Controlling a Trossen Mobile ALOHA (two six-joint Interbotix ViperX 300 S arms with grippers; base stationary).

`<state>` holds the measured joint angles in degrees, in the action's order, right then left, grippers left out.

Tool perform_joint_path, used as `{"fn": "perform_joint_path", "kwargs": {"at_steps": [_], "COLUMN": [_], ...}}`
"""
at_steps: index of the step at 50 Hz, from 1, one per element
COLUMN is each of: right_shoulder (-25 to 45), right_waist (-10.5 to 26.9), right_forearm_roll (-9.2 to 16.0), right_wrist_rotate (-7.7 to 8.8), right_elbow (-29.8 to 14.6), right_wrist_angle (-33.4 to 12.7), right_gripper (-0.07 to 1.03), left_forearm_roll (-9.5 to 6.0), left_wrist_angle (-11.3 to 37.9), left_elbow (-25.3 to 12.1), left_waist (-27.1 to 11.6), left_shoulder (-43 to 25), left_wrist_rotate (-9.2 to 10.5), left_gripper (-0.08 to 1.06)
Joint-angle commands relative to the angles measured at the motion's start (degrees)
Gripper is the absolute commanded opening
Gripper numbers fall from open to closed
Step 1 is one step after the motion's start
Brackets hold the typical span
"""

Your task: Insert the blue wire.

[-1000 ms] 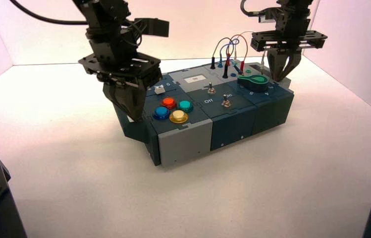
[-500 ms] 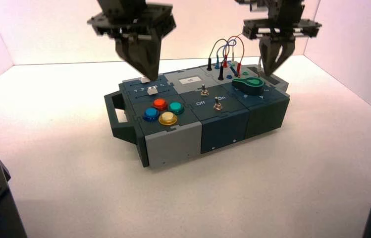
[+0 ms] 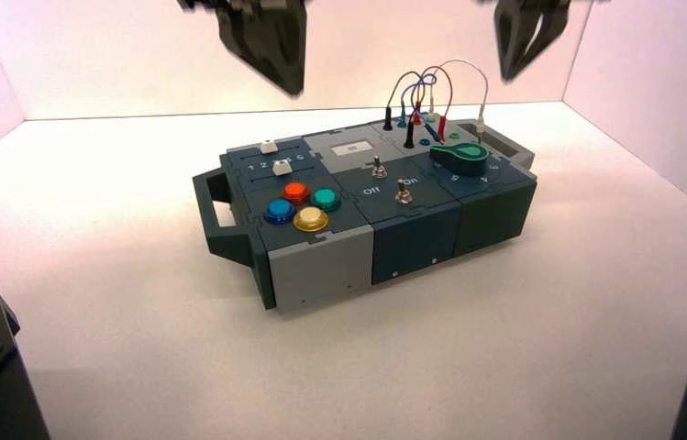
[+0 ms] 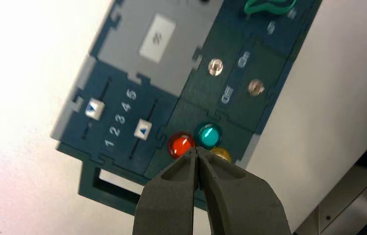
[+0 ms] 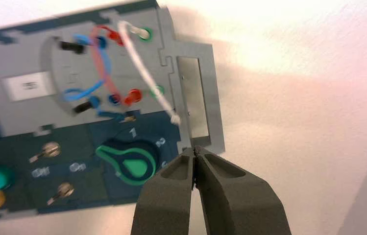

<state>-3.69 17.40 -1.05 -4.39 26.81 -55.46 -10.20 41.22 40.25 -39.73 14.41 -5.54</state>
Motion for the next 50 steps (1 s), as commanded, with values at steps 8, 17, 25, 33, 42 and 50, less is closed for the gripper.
{"fn": "perform_joint_path", "kwargs": {"at_steps": [8, 17, 25, 33, 42, 50], "right_shoulder": [-5.4, -4.6, -5.5, -6.9, -8.4, -8.6], "right_waist": [6.9, 11.3, 13.3, 13.3, 13.3, 13.2], "right_forearm_roll": [1.1, 1.2, 1.1, 0.3, -2.0, -3.3], "right_wrist_rotate": [1.32, 1.85, 1.93, 2.37, 2.99, 4.04], "right_elbow": [1.8, 3.7, 5.2, 7.5, 10.7, 13.6], "right_wrist_angle": [0.0, 0.3, 2.4, 5.8, 10.5, 15.0], "right_gripper": [-0.02, 0.05, 0.14, 0.21, 0.28, 0.29], "left_forearm_roll": [0.0, 0.09, 0.09, 0.09, 0.0, 0.0], "left_wrist_angle": [0.4, 0.6, 0.4, 0.2, -0.4, -2.1], "left_elbow": [-1.5, -1.2, -0.6, -0.1, 0.6, 1.4], "left_waist": [6.1, 6.9, 6.9, 6.9, 6.9, 6.9], "left_shoulder": [7.2, 7.2, 6.8, 6.9, 7.0, 6.7], "left_wrist_rotate": [0.09, -0.53, -0.53, -0.44, -0.35, 0.0], "left_gripper": [-0.03, -0.03, -0.03, -0.03, -0.03, -0.03]}}
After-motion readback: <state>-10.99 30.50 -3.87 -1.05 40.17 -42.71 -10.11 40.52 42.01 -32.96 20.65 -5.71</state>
